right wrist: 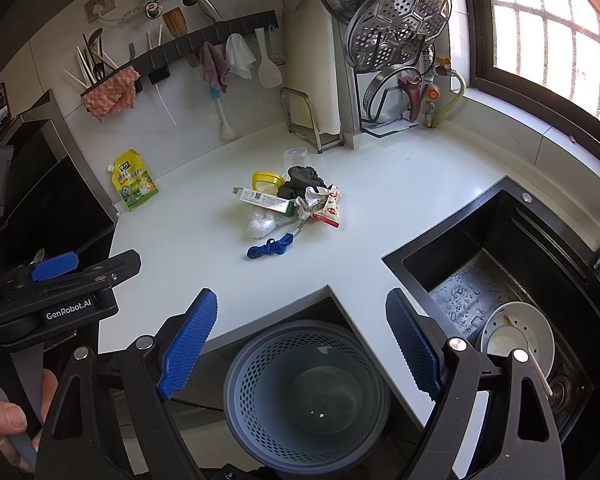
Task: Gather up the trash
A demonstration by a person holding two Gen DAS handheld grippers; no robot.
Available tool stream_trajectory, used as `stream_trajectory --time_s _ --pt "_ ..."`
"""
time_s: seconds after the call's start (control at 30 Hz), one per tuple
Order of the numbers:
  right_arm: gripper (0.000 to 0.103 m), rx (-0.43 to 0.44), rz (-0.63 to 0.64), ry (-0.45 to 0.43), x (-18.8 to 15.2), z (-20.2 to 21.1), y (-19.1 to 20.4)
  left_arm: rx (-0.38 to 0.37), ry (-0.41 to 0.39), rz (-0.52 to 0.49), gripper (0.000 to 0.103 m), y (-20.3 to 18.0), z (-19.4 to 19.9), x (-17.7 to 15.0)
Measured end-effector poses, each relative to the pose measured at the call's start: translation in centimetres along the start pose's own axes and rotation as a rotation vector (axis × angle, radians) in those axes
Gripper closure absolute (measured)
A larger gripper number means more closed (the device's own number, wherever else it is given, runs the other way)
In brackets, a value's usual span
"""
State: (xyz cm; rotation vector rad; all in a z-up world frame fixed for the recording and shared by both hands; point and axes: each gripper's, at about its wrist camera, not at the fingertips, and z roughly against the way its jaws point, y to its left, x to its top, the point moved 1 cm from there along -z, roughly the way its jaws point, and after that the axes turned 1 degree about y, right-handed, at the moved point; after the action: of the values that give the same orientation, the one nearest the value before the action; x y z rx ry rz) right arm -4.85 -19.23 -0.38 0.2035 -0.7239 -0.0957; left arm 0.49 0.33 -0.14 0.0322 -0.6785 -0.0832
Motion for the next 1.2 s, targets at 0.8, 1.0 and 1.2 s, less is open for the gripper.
stream_trajectory --time_s 0.8,1.0,1.2 --pt "0.020 -0.002 0.001 -0.003 -0.09 0.28 -0.10 0.000 -0.002 0.000 0.006 -0.05 0.14 0.01" --pt "0.020 -0.001 0.001 -0.004 -0.20 0.69 -0.23 0.000 -0.003 -0.001 0.006 -0.05 0.09 -0.05" --pt "0.020 0.000 0.000 -0.004 -0.22 0.54 -0.19 0.000 -0.004 -0.001 0.006 -0.03 0.09 -0.05"
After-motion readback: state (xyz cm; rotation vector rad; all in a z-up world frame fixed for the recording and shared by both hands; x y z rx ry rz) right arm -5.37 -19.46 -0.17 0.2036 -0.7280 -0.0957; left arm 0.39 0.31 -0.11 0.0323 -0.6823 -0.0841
